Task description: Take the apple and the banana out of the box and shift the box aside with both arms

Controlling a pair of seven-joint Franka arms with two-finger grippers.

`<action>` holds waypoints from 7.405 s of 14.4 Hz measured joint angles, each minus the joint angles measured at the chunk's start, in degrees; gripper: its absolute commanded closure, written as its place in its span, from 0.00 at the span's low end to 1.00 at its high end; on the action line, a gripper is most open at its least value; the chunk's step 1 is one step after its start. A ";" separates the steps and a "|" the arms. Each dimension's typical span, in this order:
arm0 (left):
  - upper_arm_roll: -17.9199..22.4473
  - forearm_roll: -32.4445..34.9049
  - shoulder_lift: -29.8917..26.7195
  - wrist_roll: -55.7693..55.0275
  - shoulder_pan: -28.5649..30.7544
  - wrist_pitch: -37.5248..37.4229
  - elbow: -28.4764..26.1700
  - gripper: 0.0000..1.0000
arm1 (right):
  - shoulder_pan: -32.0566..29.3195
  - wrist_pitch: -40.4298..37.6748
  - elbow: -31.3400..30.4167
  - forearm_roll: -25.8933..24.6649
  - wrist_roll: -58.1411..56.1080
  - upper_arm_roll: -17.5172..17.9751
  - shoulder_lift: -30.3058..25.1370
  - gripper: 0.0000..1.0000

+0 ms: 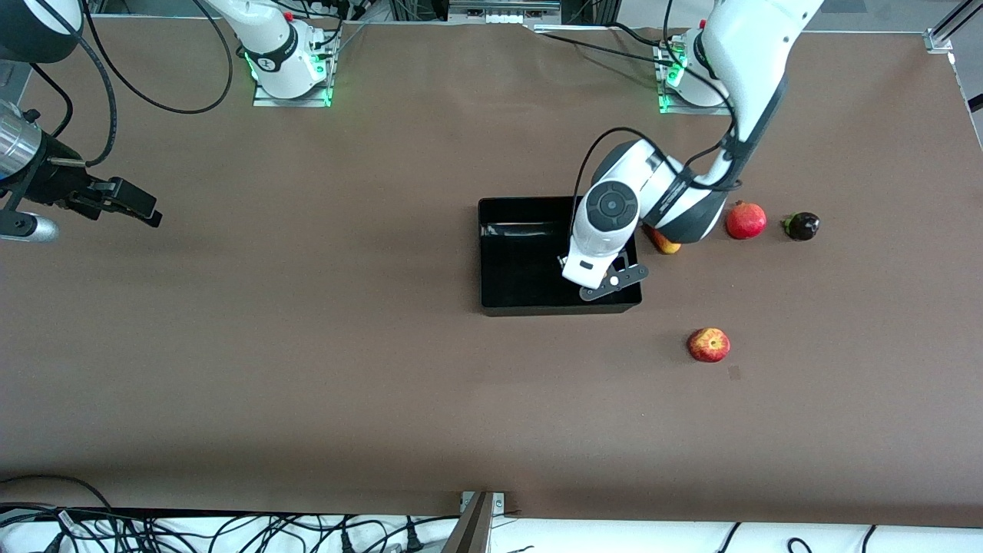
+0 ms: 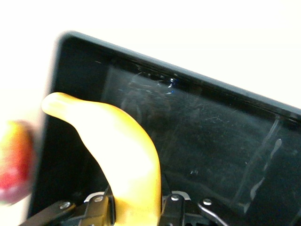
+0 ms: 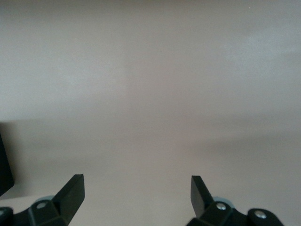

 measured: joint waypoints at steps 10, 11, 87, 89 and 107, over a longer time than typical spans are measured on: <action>-0.21 0.06 -3.98 39.57 22.08 -14.89 6.02 1.00 | 0.00 -0.07 0.00 0.00 0.00 0.00 0.00 0.00; 0.30 0.51 -3.33 43.35 24.05 -12.73 6.01 1.00 | 0.00 -0.07 0.00 0.00 0.00 0.00 0.00 0.00; 21.15 -6.73 -37.53 56.57 7.19 -34.25 7.72 0.00 | 15.93 19.19 -13.68 3.82 -12.36 -12.84 16.85 1.00; 21.19 -6.90 -37.53 56.56 7.19 -34.29 7.72 0.00 | 15.00 25.41 -18.64 4.67 -17.75 -15.25 16.86 1.00; 21.20 -6.97 -37.28 56.56 7.19 -34.88 7.72 0.00 | 10.42 36.82 -29.26 9.46 -22.03 -16.33 17.22 0.00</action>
